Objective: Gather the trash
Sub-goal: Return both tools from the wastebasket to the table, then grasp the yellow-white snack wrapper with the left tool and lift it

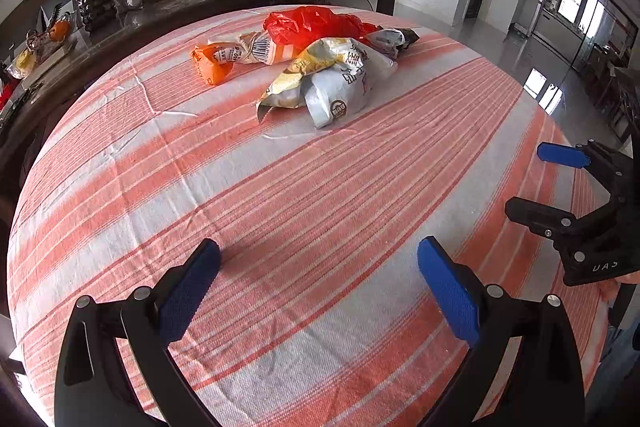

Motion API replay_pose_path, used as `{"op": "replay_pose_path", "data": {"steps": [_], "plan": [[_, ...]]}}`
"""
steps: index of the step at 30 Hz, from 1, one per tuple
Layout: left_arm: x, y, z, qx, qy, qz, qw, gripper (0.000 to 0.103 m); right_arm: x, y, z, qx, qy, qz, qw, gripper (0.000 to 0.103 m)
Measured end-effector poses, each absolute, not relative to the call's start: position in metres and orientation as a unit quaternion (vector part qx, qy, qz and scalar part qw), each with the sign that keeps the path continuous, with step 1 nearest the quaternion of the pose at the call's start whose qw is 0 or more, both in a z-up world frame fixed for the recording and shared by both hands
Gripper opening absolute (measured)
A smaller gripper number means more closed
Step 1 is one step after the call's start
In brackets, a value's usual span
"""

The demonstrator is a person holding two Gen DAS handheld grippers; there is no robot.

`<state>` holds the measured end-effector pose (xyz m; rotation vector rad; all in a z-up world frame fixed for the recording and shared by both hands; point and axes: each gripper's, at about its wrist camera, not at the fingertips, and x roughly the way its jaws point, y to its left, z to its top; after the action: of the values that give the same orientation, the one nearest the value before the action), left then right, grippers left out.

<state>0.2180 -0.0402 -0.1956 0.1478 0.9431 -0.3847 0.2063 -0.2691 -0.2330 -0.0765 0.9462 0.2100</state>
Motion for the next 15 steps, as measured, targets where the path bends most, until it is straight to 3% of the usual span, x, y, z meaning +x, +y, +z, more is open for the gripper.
{"op": "replay_pose_path", "data": {"steps": [15], "plan": [[0.33, -0.07, -0.198, 0.084, 0.449, -0.229, 0.86, 0.098, 0.209, -0.269, -0.234, -0.036, 0.456, 0.1, 0.884, 0.098]]}}
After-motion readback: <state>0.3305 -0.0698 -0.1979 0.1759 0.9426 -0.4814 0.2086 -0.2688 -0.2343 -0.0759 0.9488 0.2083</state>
